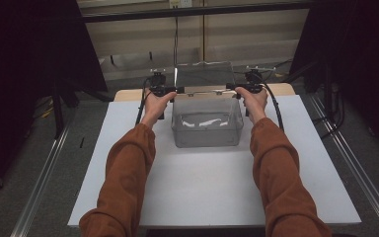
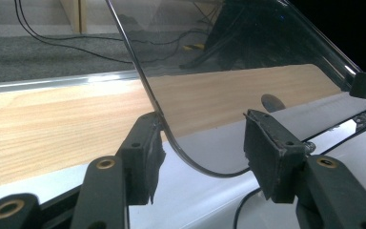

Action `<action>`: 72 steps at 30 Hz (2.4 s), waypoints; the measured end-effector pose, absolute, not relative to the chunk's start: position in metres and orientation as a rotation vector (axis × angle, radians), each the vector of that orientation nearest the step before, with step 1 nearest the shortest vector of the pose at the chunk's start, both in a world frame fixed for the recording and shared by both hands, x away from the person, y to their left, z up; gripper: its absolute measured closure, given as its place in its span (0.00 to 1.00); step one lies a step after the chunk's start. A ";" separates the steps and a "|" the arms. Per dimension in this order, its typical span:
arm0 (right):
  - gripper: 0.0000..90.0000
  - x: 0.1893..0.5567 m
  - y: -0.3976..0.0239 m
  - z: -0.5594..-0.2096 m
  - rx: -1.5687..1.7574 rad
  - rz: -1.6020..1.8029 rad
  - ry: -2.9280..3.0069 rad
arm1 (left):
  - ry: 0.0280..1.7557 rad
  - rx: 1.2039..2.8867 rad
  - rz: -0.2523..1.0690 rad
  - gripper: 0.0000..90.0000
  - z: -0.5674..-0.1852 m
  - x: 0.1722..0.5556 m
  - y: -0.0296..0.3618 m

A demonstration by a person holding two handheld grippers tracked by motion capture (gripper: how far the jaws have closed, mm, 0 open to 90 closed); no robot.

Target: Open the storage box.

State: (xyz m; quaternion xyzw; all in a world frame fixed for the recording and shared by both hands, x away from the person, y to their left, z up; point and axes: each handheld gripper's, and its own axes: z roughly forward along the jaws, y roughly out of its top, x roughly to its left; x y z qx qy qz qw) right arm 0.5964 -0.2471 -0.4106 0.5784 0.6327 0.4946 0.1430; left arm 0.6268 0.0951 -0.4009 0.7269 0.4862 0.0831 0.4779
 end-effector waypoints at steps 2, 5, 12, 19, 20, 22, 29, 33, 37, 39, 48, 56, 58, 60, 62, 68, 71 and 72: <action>0.60 0.596 -0.247 -0.411 1.667 1.424 1.826 | 1.189 1.773 0.196 0.53 -0.402 0.627 0.096; 0.59 0.596 -0.246 -0.412 1.674 1.423 1.829 | 1.202 1.763 0.190 0.53 -0.403 0.627 0.096; 0.54 0.596 -0.245 -0.415 1.719 1.450 1.822 | 1.229 1.767 0.214 0.49 -0.403 0.626 0.095; 0.45 0.596 -0.242 -0.415 1.697 1.380 1.812 | 1.232 1.766 0.198 0.48 -0.406 0.627 0.096; 0.44 0.595 -0.242 -0.414 1.696 1.401 1.812 | 1.237 1.766 0.203 0.47 -0.407 0.627 0.095; 0.47 0.594 -0.242 -0.413 1.687 1.398 1.815 | 1.246 1.758 0.210 0.46 -0.409 0.627 0.095; 0.35 0.592 -0.234 -0.407 1.601 1.432 1.792 | 1.206 1.765 0.299 0.29 -0.408 0.626 0.094; 0.27 0.587 -0.232 -0.402 1.532 1.411 1.805 | 1.151 1.771 0.345 0.23 -0.402 0.623 0.100; 0.19 0.578 -0.234 -0.400 1.456 1.398 1.791 | 1.104 1.759 0.379 0.19 -0.398 0.615 0.103; 0.14 0.575 -0.237 -0.399 1.443 1.407 1.780 | 1.095 1.767 0.378 0.14 -0.395 0.612 0.103; 0.11 0.553 -0.245 -0.401 1.348 1.390 1.758 | 0.988 1.759 0.468 0.07 -0.390 0.581 0.102; 0.04 0.529 -0.244 -0.402 1.285 1.331 1.708 | 0.908 1.722 0.503 0.05 -0.391 0.557 0.108; 0.03 0.523 -0.244 -0.401 1.265 1.300 1.702 | 0.888 1.699 0.505 0.05 -0.389 0.551 0.108; 0.01 0.516 -0.246 -0.400 1.263 1.321 1.673 | 0.870 1.695 0.514 0.05 -0.387 0.545 0.107; 0.00 0.510 -0.247 -0.400 1.256 1.320 1.661 | 0.845 1.692 0.542 0.05 -0.385 0.540 0.107; 0.03 0.493 -0.248 -0.401 1.234 1.328 1.646 | 0.845 1.668 0.563 0.04 -0.385 0.526 0.112; 0.03 0.486 -0.249 -0.401 1.221 1.324 1.640 | 0.846 1.655 0.574 0.04 -0.387 0.519 0.116; 0.03 0.483 -0.249 -0.401 1.220 1.325 1.643 | 0.844 1.646 0.576 0.04 -0.388 0.517 0.116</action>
